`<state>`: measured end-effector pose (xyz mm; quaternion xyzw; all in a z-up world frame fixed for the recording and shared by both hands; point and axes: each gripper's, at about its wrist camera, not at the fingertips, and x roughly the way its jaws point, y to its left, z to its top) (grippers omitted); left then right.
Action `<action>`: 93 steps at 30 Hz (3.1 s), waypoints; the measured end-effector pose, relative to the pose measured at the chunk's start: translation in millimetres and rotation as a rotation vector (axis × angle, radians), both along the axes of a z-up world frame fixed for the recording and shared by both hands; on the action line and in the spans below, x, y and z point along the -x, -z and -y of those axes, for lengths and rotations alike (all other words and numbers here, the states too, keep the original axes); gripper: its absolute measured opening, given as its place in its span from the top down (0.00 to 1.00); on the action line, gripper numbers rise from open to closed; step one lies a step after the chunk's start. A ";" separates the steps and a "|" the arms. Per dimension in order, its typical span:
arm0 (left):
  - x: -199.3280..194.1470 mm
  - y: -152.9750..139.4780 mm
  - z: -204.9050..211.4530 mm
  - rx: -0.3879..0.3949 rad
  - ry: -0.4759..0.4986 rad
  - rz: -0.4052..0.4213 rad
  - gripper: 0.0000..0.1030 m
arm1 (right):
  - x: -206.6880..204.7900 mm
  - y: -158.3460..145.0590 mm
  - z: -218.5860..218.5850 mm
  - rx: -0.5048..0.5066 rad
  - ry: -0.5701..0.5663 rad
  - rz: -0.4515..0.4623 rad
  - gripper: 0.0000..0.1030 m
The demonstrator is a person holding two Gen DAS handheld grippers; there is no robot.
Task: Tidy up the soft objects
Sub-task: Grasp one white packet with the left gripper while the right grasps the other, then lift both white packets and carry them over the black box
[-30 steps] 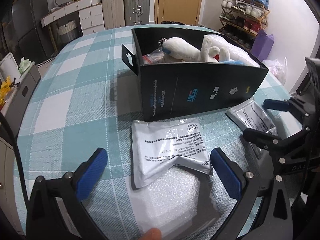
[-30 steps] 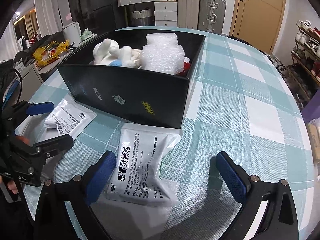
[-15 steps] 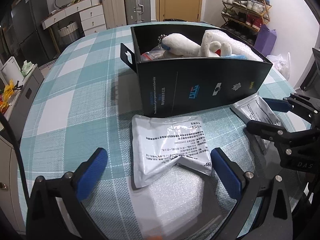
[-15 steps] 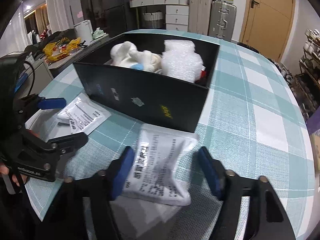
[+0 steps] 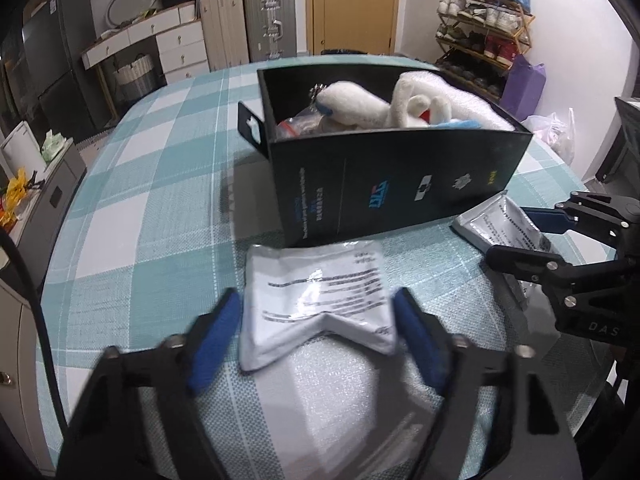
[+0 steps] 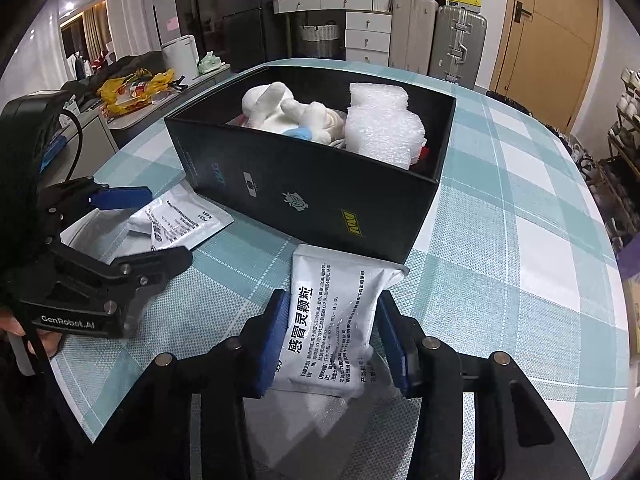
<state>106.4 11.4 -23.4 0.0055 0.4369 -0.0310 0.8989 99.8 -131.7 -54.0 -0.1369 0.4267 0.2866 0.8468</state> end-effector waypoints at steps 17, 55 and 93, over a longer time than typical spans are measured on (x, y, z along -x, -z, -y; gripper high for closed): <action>4.0 -8.4 -4.8 0.027 0.024 0.032 0.60 | 3.9 -1.2 -0.3 -0.006 -0.033 0.020 0.63; 24.0 -67.2 -29.5 0.099 -0.029 0.218 0.61 | 29.9 -70.4 11.3 -0.243 -0.040 0.241 0.64; -68.0 -86.1 -13.1 0.101 0.001 0.237 0.61 | -48.1 -91.1 -7.4 -0.232 0.020 0.249 0.64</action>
